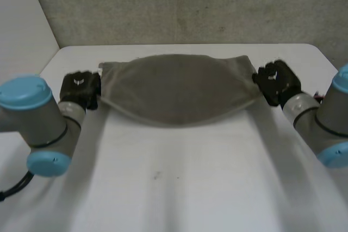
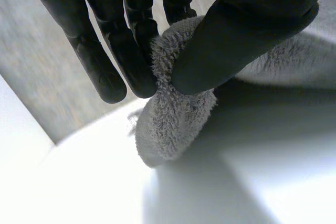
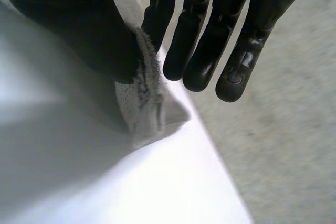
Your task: Fold the laundry
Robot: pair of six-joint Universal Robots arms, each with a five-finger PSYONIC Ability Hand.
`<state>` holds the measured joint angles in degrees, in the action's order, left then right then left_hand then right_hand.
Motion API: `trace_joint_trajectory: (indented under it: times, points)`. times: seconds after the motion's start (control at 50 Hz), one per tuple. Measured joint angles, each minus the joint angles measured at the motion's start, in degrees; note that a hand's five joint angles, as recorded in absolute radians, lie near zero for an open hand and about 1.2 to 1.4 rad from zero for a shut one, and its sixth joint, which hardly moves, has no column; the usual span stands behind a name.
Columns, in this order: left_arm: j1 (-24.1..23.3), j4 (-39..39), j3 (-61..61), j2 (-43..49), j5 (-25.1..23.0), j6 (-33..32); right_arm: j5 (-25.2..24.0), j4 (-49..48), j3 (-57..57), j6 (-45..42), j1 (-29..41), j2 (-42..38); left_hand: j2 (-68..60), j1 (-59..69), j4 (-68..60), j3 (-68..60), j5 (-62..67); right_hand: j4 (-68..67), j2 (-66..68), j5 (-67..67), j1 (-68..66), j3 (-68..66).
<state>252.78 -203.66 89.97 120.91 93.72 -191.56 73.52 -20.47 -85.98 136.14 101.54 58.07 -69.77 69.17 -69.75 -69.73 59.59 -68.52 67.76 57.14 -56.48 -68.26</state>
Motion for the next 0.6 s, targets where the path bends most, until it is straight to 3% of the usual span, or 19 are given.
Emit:
trace_joint_trajectory:
  times: [0.14,0.22,0.28,0.4,0.48,0.58,0.6]
  points:
    - [1.27,3.93,9.30,-8.55,0.05,-0.87,-0.08,4.33,-6.01,-1.31,-1.93,6.03,0.00,0.00,0.00,0.00,0.00,0.00,0.00,0.00,0.00,0.00]
    - [2.68,11.30,14.83,-17.42,-0.02,-2.94,0.36,14.76,-8.72,-3.36,-4.83,14.14,0.00,0.00,0.00,0.00,0.00,0.00,0.00,0.00,0.00,0.00]
    - [3.63,21.17,17.42,-24.31,-0.74,-6.58,0.58,27.48,-8.96,-6.35,-7.90,19.76,0.00,0.00,0.00,0.00,0.00,0.00,0.00,0.00,0.00,0.00]
    - [4.69,34.69,18.22,-30.38,-3.64,-11.74,0.43,44.41,-8.14,-12.94,-11.51,24.72,0.00,0.00,0.00,0.00,0.00,0.00,-0.03,0.00,0.00,0.00]
    - [5.33,35.84,16.42,-29.57,-5.70,-12.95,0.77,45.11,-6.62,-15.12,-11.84,22.66,0.00,0.00,0.00,0.00,0.00,0.00,-0.03,0.00,0.00,-0.01]
    - [5.47,30.87,12.81,-24.03,-6.41,-12.93,1.85,40.15,-4.55,-13.68,-10.64,17.80,0.00,0.00,0.00,0.00,0.00,0.00,-0.03,0.00,0.00,-0.01]
    - [5.31,27.48,10.13,-19.89,-6.28,-12.76,3.31,35.33,-2.28,-11.30,-8.47,13.26,0.00,0.00,0.00,0.00,0.00,0.00,-0.03,0.00,0.00,-0.01]
